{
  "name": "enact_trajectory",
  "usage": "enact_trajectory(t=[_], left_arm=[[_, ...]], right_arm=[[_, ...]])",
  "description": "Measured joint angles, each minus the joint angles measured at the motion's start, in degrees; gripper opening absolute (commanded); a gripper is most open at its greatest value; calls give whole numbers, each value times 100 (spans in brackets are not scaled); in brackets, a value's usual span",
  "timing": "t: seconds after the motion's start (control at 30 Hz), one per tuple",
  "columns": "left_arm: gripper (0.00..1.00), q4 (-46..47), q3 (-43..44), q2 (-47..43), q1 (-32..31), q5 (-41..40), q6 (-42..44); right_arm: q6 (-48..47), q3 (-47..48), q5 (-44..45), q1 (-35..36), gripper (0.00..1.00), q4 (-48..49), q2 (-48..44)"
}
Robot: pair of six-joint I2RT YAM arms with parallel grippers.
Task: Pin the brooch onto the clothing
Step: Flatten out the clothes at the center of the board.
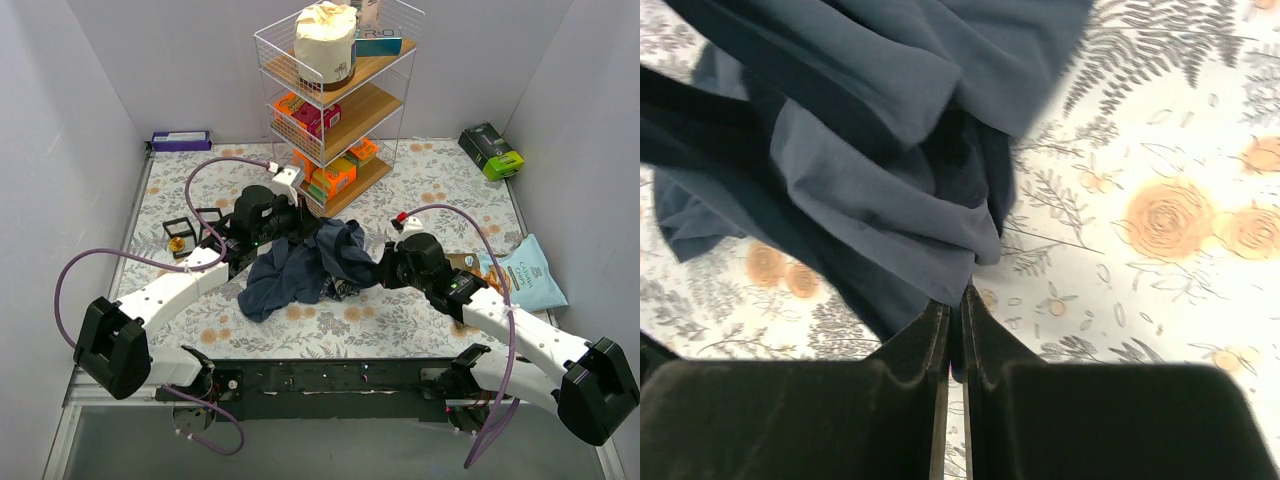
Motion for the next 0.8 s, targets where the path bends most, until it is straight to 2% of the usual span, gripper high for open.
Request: enact_trajectory(t=[0.3,0.4,0.5,0.53,0.63,0.8], left_arm=[[0,-640,-118,-175,197,-734,260],[0,-885,-302,-382,284,-1036,332],[0,-1060,-544,-669,310,-1244,411],[0,-1091,-592,-732,310,-1270,435],[0,-1147,-704,-909,315,-1342,560],[0,-1209,-892,-1156,317,-1399,699]], right_arm=[[-136,208,1051,0,10,-1036,-450],[-94,212,1346,0,14,-1189,-691],[26,186,1469,2,39,-1226,-807],[83,166,1473,2,55,-1228,-828],[79,129,1408,2,72,-1261,-839],[-166,264,944,0,80,-1266,-675]])
